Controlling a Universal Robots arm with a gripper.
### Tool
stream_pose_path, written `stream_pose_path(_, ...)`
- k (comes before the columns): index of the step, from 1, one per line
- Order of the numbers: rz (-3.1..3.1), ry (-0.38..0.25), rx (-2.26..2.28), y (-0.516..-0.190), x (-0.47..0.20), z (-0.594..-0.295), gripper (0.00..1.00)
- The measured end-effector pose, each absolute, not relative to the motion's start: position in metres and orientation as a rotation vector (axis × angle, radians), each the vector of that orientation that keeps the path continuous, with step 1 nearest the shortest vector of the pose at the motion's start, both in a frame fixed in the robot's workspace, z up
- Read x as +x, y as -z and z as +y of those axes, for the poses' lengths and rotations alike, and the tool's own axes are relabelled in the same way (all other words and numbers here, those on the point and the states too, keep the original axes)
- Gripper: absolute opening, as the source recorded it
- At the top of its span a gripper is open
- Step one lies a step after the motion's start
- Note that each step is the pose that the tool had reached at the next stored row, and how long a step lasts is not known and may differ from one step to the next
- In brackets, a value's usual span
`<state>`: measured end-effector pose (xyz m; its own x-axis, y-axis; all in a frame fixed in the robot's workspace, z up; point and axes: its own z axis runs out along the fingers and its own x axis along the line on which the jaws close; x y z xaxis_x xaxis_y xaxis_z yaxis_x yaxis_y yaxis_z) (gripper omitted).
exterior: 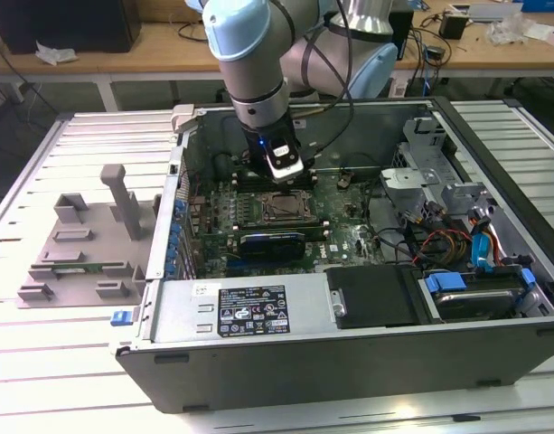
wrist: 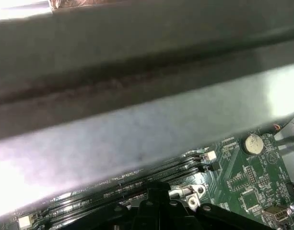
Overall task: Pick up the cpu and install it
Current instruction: 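Install the first cpu locking lever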
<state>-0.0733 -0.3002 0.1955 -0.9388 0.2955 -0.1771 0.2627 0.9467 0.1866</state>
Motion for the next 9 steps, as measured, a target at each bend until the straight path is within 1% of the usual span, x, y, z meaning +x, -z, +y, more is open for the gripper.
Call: stream_pose_path(9, 2.898, -0.235, 0.42, -0.196, -0.0734, -0.3003, 0.11)
